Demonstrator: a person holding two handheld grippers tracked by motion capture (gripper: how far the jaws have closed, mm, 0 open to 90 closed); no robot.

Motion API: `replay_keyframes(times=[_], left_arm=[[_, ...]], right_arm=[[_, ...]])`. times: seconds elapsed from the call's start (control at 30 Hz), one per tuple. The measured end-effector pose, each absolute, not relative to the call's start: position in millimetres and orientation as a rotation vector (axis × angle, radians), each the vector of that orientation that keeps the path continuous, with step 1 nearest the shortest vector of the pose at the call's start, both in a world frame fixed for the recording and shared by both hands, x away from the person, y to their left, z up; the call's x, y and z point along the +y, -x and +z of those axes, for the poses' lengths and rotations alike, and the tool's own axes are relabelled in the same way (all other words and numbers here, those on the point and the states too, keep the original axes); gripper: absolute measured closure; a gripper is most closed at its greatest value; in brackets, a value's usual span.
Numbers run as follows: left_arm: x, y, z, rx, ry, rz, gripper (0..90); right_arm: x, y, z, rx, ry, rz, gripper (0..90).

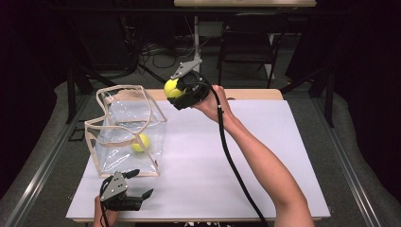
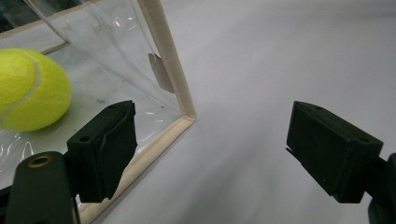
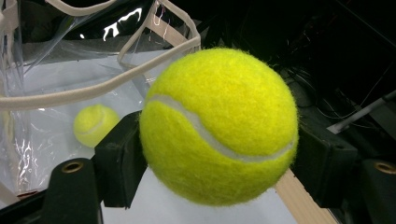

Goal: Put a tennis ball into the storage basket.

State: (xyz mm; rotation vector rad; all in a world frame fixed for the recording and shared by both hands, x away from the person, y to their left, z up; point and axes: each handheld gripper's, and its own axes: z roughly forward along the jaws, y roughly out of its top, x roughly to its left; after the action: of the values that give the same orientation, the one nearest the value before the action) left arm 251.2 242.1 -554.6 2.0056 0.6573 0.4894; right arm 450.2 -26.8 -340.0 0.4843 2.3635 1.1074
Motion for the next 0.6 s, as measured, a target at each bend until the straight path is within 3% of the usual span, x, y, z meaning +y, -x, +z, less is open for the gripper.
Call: replay_keyframes(times=[0.6], left_arm=[[243,-251,-554,0.658,-2.005,0.492,15.9]], right_arm=[[-10,-453,-332,2.366,-0.464,1.112,26.0]])
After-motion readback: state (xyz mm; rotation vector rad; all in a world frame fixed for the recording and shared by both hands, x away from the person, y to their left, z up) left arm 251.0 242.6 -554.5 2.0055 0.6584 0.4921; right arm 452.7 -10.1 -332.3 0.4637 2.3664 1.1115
